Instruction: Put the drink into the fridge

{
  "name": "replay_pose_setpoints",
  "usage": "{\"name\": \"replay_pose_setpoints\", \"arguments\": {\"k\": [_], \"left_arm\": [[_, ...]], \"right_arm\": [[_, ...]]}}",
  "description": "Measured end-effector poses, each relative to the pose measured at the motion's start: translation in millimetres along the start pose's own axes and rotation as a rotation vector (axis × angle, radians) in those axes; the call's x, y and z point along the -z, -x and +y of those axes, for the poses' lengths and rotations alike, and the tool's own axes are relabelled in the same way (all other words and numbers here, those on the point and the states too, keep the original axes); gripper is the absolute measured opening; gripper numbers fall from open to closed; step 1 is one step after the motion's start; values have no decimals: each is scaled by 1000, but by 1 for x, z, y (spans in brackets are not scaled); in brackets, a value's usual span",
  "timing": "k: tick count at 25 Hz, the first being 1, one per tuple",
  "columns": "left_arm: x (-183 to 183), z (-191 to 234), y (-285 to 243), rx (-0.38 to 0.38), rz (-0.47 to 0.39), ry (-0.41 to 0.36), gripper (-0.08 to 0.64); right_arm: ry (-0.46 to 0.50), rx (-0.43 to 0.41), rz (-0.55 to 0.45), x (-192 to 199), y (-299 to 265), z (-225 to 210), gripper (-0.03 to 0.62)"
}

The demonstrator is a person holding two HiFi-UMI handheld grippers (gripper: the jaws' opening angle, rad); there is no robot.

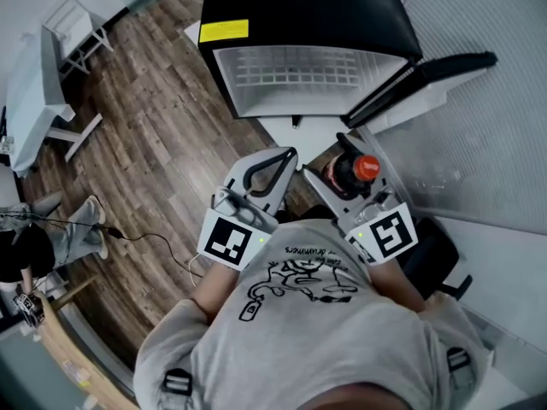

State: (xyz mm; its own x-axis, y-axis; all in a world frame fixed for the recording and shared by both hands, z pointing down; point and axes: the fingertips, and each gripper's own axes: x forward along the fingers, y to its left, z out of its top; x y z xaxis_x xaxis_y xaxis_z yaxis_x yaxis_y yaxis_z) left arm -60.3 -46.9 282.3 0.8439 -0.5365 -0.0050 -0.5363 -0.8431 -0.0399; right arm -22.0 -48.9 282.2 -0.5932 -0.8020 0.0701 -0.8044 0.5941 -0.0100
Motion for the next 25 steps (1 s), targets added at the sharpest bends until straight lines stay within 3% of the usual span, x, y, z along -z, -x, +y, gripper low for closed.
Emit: {"name": "replay_pose_setpoints", "arguments": {"k": [5, 12, 18, 25], "left_arm": [[7, 10, -11, 9, 11, 26, 2], [10, 19, -31, 18, 26, -48, 2], [19, 29, -46, -53, 5, 46, 2], [25, 35, -50, -81, 10, 27, 2]], "right_arm": [[21, 28, 23, 12, -11, -13, 307], [22, 31, 6, 17, -17, -38, 307], [26, 2, -19, 15, -18, -57, 307], [14, -33, -27, 22, -24, -69, 307]]}}
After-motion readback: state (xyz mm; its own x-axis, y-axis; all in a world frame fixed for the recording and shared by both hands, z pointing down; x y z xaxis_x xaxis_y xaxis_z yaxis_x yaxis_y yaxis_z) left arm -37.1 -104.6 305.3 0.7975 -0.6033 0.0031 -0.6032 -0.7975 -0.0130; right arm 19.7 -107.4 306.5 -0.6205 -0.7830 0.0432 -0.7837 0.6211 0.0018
